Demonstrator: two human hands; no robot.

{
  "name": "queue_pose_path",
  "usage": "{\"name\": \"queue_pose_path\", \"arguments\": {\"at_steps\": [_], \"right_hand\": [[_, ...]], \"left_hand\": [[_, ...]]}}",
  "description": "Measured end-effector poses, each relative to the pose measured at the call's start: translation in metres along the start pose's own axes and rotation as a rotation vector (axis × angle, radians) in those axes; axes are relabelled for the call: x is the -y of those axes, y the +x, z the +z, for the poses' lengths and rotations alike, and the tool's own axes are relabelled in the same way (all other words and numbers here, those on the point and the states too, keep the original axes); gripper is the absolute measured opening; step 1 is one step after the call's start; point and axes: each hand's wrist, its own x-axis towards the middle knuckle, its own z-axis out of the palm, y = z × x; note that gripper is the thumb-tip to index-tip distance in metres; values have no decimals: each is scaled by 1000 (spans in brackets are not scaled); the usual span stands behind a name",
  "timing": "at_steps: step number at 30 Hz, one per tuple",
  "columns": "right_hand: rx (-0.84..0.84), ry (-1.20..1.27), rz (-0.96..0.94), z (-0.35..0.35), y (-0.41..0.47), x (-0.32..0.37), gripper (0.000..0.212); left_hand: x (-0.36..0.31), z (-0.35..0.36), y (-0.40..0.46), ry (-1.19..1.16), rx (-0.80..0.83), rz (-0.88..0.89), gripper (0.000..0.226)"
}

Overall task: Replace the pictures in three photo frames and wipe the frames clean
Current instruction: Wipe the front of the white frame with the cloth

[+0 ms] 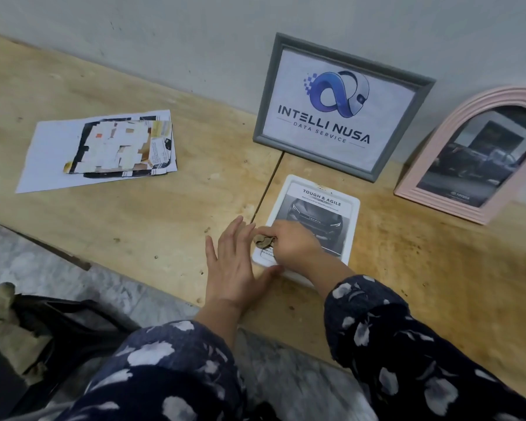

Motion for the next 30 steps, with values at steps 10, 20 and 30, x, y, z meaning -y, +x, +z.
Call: {"name": "queue_pose_path", "arguments": {"at_steps": [10,20,30], "right_hand": [[31,155,22,6,-15,5,53],[-231,595,295,-26,-23,-6,27],[-276,310,208,5,-9,9,36]], "left_hand": [[1,-2,-2,4,0,18,82],[3,2,0,57,-16,49,92],[3,3,-1,-2,-56,51,89]]}}
